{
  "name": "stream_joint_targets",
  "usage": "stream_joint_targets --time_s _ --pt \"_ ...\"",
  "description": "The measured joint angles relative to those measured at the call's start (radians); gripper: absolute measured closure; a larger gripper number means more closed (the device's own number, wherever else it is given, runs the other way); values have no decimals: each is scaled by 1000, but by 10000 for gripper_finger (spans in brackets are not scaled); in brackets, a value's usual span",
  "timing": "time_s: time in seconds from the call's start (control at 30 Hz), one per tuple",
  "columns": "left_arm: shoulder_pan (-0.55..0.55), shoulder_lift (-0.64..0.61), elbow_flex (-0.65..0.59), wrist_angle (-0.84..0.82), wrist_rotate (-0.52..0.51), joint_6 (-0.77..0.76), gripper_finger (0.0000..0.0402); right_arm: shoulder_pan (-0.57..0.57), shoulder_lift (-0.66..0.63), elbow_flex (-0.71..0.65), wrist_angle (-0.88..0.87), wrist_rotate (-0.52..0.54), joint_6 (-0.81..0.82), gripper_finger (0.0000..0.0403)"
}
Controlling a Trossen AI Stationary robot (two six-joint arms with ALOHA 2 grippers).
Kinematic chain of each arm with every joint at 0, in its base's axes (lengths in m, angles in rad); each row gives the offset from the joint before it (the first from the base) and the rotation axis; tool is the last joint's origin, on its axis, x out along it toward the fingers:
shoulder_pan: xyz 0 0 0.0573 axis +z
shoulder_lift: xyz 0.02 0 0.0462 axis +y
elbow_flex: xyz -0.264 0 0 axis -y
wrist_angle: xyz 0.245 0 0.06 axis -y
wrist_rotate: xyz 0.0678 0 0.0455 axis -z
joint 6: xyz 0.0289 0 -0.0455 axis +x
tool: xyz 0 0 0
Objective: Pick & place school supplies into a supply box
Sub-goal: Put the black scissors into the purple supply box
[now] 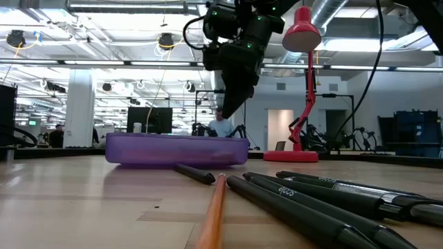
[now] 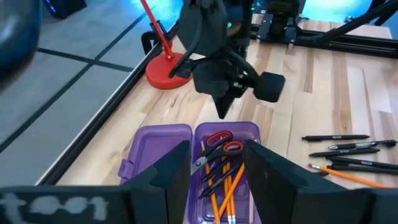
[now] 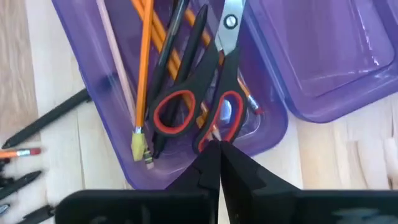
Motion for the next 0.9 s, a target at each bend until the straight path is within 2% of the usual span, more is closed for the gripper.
stream_joint_targets --time_s 0.23,0.43,0.57,0.73,0.83,0.9 --pt "0 0 0 -2 7 0 264 26 -7 1 53 -17 33 396" --pt "0 8 -84 -18 155 -15 264 68 -35 1 -53 -53 96 363" --pt "0 8 -162 16 201 -71 264 110 -82 1 -83 -48 146 337" --pt "0 6 -209 55 195 -83 264 151 -129 0 -44 77 160 323" --pt "0 7 -221 83 173 -65 264 147 -130 0 55 166 157 321" --pt "0 7 -225 100 161 -55 264 135 -107 3 130 189 156 321"
